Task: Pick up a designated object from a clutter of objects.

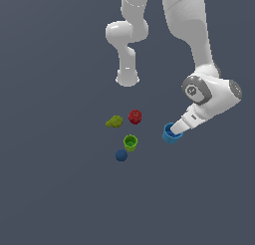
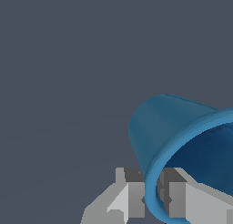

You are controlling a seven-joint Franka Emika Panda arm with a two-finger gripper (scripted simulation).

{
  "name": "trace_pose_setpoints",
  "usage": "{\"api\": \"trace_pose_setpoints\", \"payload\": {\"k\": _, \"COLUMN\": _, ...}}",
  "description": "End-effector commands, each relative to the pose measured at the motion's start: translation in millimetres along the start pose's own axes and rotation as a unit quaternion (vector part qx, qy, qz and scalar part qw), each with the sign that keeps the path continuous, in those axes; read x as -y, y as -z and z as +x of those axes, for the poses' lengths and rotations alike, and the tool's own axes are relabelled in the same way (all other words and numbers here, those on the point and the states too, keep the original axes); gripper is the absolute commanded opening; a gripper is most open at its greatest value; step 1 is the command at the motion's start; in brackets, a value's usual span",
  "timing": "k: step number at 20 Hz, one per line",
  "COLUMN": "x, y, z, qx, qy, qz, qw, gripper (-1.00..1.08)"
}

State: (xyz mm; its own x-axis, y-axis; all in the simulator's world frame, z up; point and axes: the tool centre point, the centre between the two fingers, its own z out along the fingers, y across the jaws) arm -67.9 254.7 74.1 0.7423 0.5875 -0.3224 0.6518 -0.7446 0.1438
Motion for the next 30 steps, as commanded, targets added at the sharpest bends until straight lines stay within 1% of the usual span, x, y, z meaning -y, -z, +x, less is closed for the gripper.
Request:
{"api": "trace_pose_setpoints", "payload": {"k": 1, "x": 0.1, "y": -0.6, "z": -0.3, "qx": 0.001, "qy": 0.0, "qz": 0.0, "qw": 1.0, "gripper": -1.0}}
{"api": "trace_pose_setpoints", "payload": {"k": 5, "x": -1.7, "y": 2.0, "z": 0.1, "qx": -0.003, "qy": 0.003, "qz": -0.002, "qw": 1.0, "gripper": -1.0}}
{"api": "trace_pose_setpoints", "payload": {"k": 9, "x": -10.0, "y": 11.3, "z": 0.3, "qx": -0.019, "qy": 0.014, "qz": -0.009, "qw": 0.9997, "gripper": -1.0}}
{"api": "trace_pose_setpoints", "payload": {"k": 13, "x": -24.3, "y": 28.2, "z": 0.4, "qx": -0.046, "qy": 0.035, "qz": -0.023, "qw": 0.998, "gripper": -1.0}}
{"api": "trace_pose_setpoints", "payload": {"k": 17, "x": -43.3, "y": 51.9, "z": 0.0, "qx": -0.084, "qy": 0.063, "qz": -0.042, "qw": 0.9936, "gripper": -1.0}}
{"api": "trace_pose_setpoints", "payload": {"k": 20, "x": -59.4, "y": 73.6, "z": -1.0, "qx": -0.118, "qy": 0.088, "qz": -0.058, "qw": 0.9875, "gripper": -1.0}}
{"api": "trace_pose_setpoints", "payload": {"k": 22, "x": -70.5, "y": 89.3, "z": -2.2, "qx": -0.141, "qy": 0.105, "qz": -0.07, "qw": 0.9819, "gripper": -1.0}}
{"api": "trace_pose_setpoints", "payload": {"k": 26, "x": -90.8, "y": 119.8, "z": -5.3, "qx": -0.186, "qy": 0.138, "qz": -0.092, "qw": 0.9685, "gripper": -1.0}}
{"api": "trace_pose_setpoints", "payload": {"k": 30, "x": -107.8, "y": 146.8, "z": -9.1, "qx": -0.225, "qy": 0.166, "qz": -0.111, "qw": 0.9538, "gripper": -1.0}}
